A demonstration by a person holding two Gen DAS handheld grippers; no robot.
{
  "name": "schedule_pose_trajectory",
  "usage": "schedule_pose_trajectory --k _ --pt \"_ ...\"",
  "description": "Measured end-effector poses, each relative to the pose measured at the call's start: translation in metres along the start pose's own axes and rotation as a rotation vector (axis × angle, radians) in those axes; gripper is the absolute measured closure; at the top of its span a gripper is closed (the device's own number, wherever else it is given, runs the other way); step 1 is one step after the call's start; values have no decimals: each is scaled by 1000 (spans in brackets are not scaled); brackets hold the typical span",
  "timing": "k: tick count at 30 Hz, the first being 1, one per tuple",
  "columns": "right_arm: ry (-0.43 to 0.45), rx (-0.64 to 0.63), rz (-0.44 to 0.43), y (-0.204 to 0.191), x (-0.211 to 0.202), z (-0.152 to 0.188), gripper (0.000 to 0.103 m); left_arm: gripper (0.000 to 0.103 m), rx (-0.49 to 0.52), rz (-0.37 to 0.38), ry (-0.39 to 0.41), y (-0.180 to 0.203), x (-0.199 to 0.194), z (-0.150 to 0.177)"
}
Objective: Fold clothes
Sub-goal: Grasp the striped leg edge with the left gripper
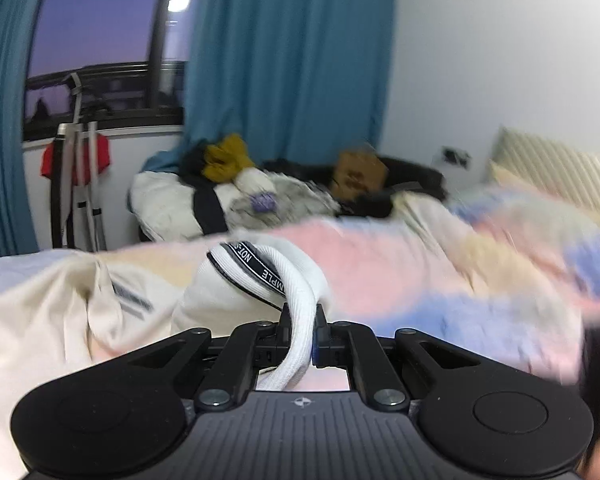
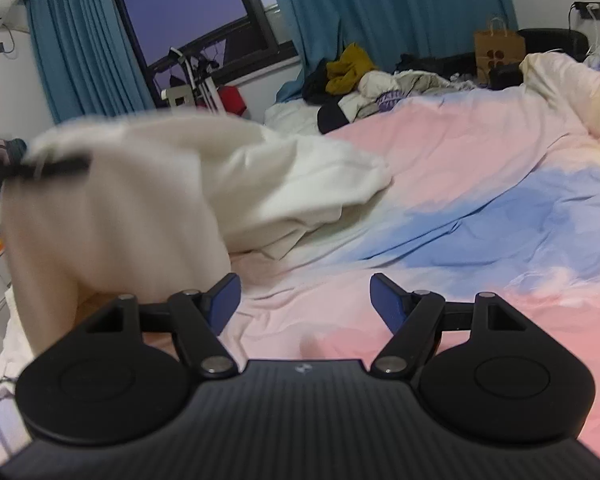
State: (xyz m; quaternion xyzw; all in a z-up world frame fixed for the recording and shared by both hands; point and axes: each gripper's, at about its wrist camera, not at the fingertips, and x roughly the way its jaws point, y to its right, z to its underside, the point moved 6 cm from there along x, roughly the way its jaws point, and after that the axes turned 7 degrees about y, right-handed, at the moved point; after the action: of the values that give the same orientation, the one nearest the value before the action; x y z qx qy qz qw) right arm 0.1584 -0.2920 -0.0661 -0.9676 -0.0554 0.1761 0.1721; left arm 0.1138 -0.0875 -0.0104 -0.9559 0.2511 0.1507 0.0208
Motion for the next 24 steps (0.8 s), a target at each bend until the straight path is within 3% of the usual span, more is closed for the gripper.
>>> schedule_pose_trajectory --k 6,11,17,24 --pt "10 28 -38 -1 -11 -5 29 96 -95 -1 -66 14 -15 92" --pt "-15 0 -146 -21 5 -19 29 95 -100 1 -81 11 -24 101" --pt "-52 -24 -259 -47 58 -48 32 94 -113 30 -127 7 -20 119" --pt "-53 -20 -233 -39 149 -66 38 94 -125 65 -175 6 0 129"
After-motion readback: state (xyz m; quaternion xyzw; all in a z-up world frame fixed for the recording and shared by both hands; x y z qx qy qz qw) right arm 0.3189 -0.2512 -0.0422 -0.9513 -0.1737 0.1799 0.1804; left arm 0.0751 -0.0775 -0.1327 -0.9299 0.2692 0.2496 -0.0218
